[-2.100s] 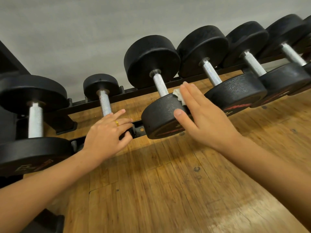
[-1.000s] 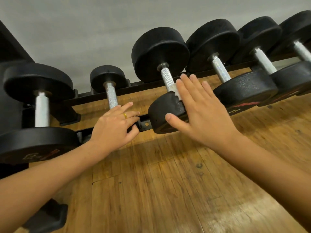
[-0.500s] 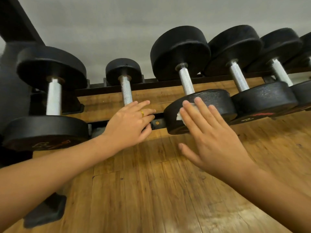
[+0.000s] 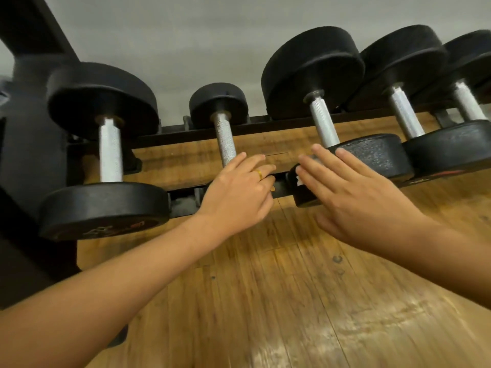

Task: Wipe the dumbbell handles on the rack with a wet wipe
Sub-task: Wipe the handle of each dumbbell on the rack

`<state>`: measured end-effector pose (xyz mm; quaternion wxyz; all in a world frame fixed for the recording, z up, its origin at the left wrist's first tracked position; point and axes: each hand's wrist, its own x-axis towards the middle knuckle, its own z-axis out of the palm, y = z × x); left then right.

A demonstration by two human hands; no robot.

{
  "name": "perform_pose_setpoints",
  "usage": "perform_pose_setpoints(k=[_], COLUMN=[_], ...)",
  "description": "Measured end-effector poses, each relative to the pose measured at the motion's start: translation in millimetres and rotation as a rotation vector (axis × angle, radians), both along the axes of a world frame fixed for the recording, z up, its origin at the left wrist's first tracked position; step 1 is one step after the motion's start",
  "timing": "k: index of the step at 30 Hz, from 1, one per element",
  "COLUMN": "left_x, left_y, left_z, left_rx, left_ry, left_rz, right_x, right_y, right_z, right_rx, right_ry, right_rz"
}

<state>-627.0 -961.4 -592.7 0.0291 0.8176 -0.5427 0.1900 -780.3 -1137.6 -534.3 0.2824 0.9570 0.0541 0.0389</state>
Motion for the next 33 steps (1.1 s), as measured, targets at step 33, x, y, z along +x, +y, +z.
perform_pose_setpoints(k=[33], left_x=[21], left_y=[159], left_z=[39], left_rx=[0.252], left_ry=[-0.1], left_rz=[0.148], right_x=[20], right_y=[-2], right_z=[16], right_rx=[0.207], right_ry=[0.216], right_rz=[0.293])
